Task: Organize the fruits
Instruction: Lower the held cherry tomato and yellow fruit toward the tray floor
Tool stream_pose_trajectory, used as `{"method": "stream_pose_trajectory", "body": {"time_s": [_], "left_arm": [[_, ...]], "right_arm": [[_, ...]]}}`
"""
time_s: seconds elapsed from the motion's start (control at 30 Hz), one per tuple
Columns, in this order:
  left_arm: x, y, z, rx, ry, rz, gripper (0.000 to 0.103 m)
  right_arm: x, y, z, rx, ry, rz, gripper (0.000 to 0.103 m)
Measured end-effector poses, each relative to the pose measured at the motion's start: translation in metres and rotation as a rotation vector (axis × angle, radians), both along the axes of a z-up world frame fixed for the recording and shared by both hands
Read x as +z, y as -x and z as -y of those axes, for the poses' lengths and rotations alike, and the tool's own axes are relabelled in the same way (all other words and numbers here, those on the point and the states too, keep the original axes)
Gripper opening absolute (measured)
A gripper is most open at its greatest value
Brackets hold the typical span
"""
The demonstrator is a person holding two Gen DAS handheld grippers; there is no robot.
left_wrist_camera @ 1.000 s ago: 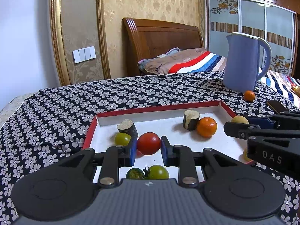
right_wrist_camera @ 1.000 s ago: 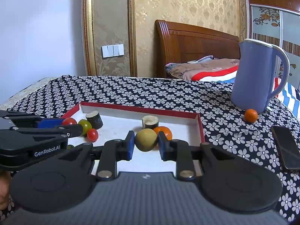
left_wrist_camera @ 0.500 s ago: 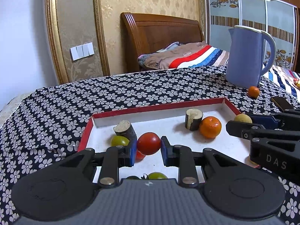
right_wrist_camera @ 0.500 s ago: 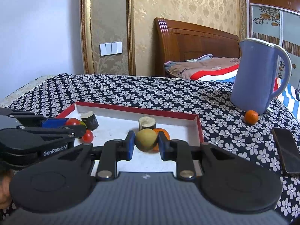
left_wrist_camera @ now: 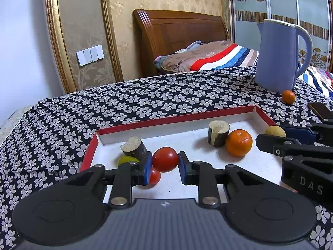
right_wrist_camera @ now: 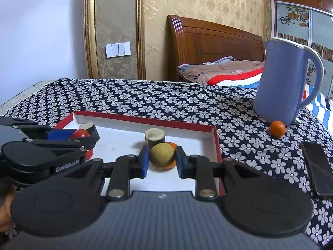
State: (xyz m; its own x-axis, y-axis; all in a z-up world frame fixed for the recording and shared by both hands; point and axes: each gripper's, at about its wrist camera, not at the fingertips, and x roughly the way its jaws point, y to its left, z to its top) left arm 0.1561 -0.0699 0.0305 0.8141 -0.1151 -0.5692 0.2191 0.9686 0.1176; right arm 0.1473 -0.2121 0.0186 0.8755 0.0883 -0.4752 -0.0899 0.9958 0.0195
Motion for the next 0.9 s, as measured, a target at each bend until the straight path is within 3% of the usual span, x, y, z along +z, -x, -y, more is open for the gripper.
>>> {"method": "stream_pose_trajectory", "body": {"time_s": [0.9], "left_arm": [[-0.014,-0.044,0.013,0.033,-0.037,-0.046,0.026]], "right_arm": [[-0.008,-0.021,0.004,-0.029,0.004,-0.022,0.026]]}}
